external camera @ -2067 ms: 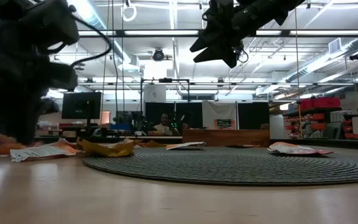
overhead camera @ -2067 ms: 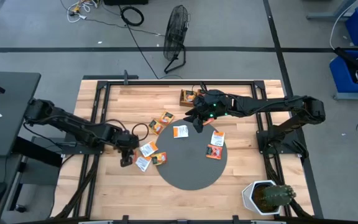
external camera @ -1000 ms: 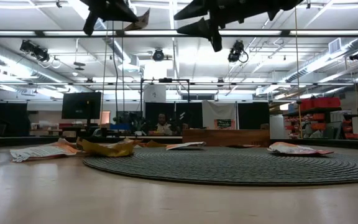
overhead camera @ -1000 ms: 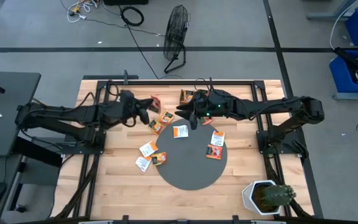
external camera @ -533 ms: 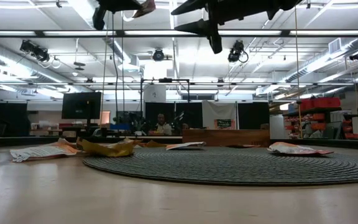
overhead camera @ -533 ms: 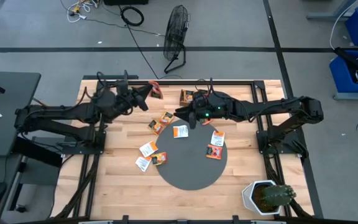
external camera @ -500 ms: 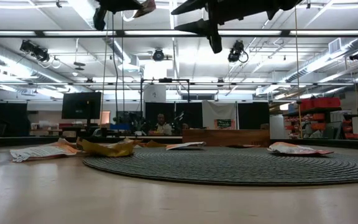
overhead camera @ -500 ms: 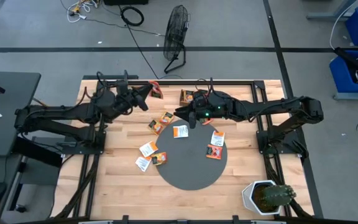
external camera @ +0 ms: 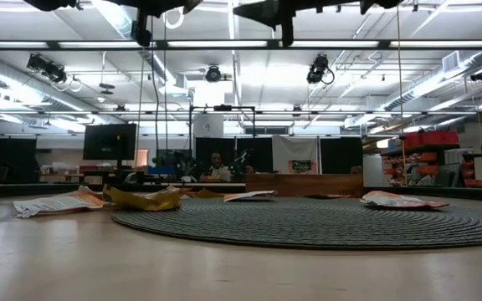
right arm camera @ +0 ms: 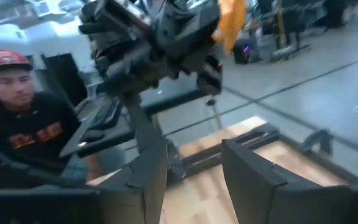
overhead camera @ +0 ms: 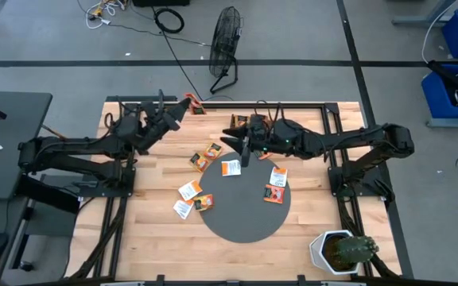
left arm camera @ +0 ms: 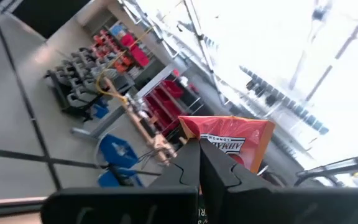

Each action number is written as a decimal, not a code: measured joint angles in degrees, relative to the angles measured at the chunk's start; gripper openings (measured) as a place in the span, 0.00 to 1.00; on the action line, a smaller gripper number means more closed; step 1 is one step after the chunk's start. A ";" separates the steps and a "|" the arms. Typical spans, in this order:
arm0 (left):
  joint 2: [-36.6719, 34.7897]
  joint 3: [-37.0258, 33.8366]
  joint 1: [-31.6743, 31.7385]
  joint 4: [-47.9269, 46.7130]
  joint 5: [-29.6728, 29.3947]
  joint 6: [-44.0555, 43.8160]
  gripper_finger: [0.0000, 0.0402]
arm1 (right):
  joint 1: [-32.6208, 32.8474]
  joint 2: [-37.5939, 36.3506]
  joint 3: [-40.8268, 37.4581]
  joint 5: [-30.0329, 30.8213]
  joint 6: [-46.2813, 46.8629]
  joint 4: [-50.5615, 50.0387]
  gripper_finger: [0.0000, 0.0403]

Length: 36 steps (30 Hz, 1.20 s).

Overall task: Pick & Place Tea
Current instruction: Put the orange tea bag into the middle section of the wooden organizer

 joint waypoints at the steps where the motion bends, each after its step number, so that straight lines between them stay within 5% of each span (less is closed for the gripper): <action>1: 0.00 0.00 0.00 0.55 0.03 -0.04 0.00 | 0.04 0.16 0.00 1.15 -0.39 0.32 0.39; 9: 0.00 0.02 -0.02 1.11 0.02 -2.31 0.00 | 0.03 2.41 0.48 3.71 4.40 4.95 0.47; 16: 0.00 0.02 0.59 1.18 -0.45 -3.14 0.00 | 0.50 7.41 8.45 9.08 1.36 3.05 0.55; 26: 0.00 0.02 0.94 2.11 -0.59 -2.90 0.00 | -0.37 14.40 20.99 10.75 -1.36 -1.10 0.56; 36: 0.00 0.02 0.94 3.05 -0.63 -1.48 0.00 | -1.25 16.17 23.74 10.82 2.15 -1.02 0.52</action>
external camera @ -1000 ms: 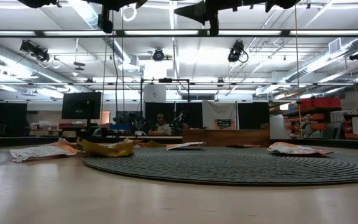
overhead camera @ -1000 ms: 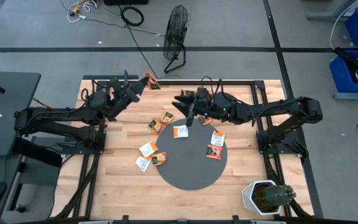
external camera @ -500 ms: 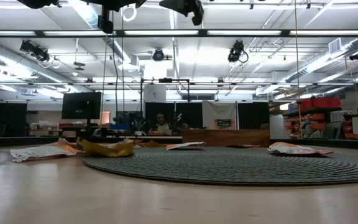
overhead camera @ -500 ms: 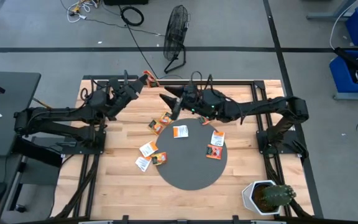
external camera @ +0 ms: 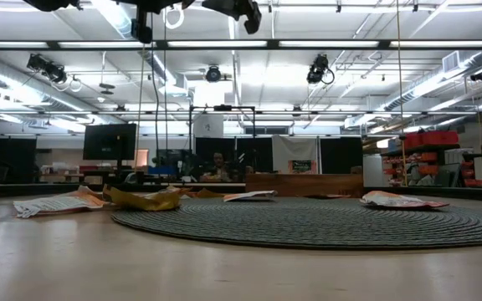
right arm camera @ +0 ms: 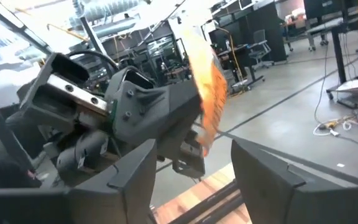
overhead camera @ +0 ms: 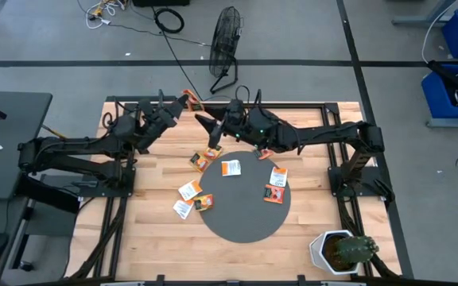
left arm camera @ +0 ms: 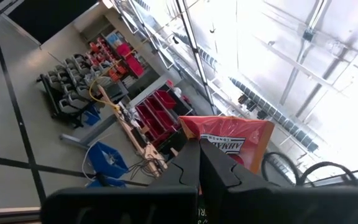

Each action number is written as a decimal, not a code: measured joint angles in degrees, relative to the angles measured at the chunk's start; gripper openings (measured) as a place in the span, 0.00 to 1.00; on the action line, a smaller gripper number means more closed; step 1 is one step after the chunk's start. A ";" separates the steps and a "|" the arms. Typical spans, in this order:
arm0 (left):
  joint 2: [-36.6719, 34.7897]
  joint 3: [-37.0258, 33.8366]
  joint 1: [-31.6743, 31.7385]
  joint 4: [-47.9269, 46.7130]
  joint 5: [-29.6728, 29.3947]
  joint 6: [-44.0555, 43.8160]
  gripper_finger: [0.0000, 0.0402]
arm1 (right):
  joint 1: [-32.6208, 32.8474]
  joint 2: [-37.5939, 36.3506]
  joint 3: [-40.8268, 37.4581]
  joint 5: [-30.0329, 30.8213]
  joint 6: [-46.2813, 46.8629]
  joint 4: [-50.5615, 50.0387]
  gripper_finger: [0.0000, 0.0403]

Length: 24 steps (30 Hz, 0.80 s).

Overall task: Pick & Place Tea
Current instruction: Put the orange tea bag into the middle section of the wooden organizer

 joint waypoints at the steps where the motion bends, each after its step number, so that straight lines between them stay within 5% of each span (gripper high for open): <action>1: 0.00 0.00 0.00 0.07 0.03 0.00 0.00 | -0.31 0.00 0.00 0.00 0.65 0.04 0.52; 9: 0.00 0.00 0.00 -0.02 0.28 0.07 0.00 | -3.07 0.00 0.00 -2.68 3.77 1.38 0.39; 18: 0.02 0.00 0.00 -0.70 0.36 1.40 0.00 | -3.79 0.00 0.00 -6.41 6.41 1.39 0.04; 24: 0.00 0.02 0.00 -0.79 0.65 4.79 0.01 | -4.07 0.00 0.00 -6.52 6.50 1.33 0.01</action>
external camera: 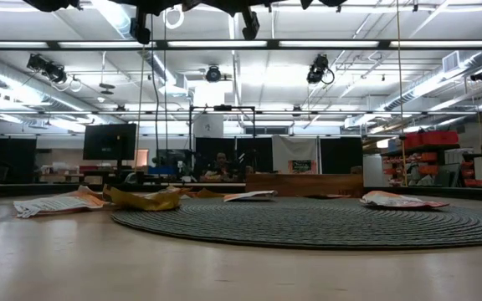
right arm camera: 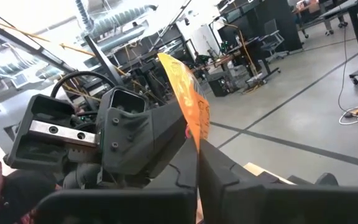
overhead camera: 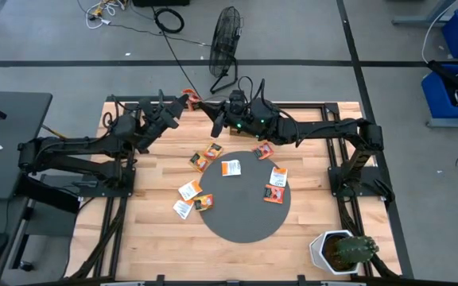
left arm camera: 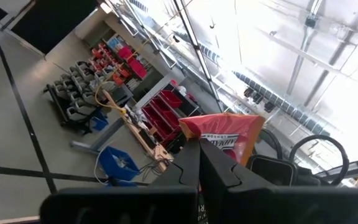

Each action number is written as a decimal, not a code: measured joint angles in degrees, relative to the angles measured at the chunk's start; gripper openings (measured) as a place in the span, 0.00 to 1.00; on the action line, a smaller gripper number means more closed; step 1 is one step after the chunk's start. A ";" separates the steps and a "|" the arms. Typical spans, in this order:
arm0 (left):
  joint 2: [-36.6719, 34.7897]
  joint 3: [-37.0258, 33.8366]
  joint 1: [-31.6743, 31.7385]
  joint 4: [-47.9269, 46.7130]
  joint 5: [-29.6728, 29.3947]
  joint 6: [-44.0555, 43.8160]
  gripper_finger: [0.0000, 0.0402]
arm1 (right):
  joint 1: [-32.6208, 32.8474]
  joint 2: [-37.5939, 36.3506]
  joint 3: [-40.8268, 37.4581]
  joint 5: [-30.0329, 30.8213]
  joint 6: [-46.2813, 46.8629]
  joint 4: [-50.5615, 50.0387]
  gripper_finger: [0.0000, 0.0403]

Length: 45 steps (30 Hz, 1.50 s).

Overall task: Pick & Place Tea
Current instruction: Put the orange tea bag into the middle section of the wooden organizer

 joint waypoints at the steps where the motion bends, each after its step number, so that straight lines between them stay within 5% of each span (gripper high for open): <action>1: 0.00 0.00 0.00 -0.02 0.00 0.38 0.01 | -0.02 -0.02 0.00 0.01 0.01 -0.03 0.01; 8: -0.11 0.02 -0.45 -0.04 0.39 5.76 0.06 | -0.06 -1.16 -0.02 0.01 -0.17 -2.34 0.00; 20: -1.22 0.02 -2.08 -1.59 0.77 16.21 0.16 | -1.83 -8.55 -0.02 -2.46 -3.70 -21.21 0.00; 27: -1.66 0.73 -2.08 -9.72 10.18 20.54 0.25 | -3.64 -13.16 -0.02 -13.20 -3.76 -44.06 0.00; 33: 0.40 5.44 -2.03 -19.27 18.28 23.77 0.42 | -3.43 -12.07 -0.02 -22.28 -4.88 -60.27 0.00; 39: 4.27 9.95 -1.99 -29.01 20.82 29.92 0.58 | -2.41 -11.86 0.64 -24.16 -5.03 -62.95 0.00; 45: 10.34 13.66 -2.06 -29.96 27.83 34.88 0.60 | -2.14 -10.00 6.93 -26.12 -9.23 -69.12 0.00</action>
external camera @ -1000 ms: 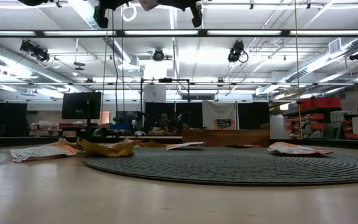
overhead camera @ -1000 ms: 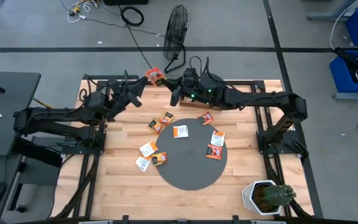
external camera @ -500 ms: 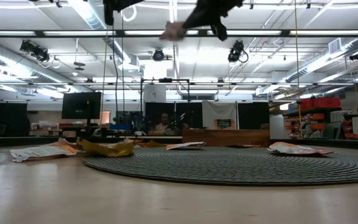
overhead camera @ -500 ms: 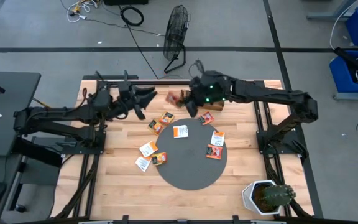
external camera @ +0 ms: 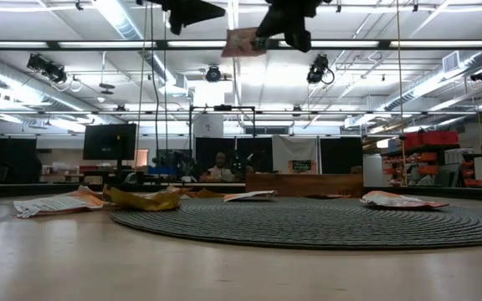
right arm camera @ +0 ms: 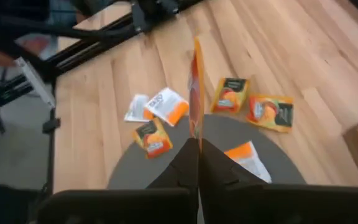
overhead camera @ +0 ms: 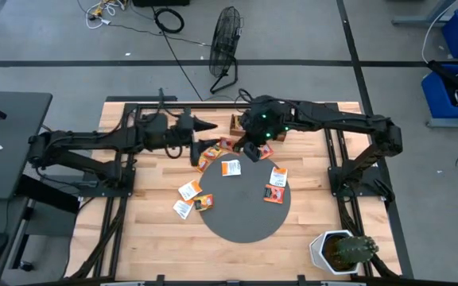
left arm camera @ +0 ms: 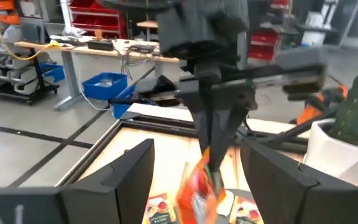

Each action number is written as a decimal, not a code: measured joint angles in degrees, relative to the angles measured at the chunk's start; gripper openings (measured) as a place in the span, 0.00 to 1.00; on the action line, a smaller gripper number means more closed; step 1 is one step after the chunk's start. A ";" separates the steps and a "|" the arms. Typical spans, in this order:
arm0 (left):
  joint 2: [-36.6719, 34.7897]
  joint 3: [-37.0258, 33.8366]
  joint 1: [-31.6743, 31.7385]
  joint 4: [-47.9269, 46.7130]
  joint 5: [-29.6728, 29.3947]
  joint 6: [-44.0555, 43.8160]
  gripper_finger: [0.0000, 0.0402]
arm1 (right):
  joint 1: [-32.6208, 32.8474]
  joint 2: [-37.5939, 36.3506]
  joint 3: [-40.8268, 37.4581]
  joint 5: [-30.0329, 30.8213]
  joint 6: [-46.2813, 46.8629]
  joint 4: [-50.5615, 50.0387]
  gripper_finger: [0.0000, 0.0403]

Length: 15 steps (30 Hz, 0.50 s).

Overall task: Pick & Place Tea
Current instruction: Put the orange tea bag into the middle section of the wooden organizer

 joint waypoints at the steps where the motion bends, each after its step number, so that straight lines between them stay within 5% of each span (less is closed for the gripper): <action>1: 0.87 0.58 0.08 -0.81 0.53 0.84 0.60 | 0.00 0.57 1.27 -0.15 -0.88 -2.54 0.00; 15: 12.47 11.35 1.12 -13.66 10.43 5.27 0.58 | 0.57 3.22 6.18 0.03 -7.76 -9.58 0.00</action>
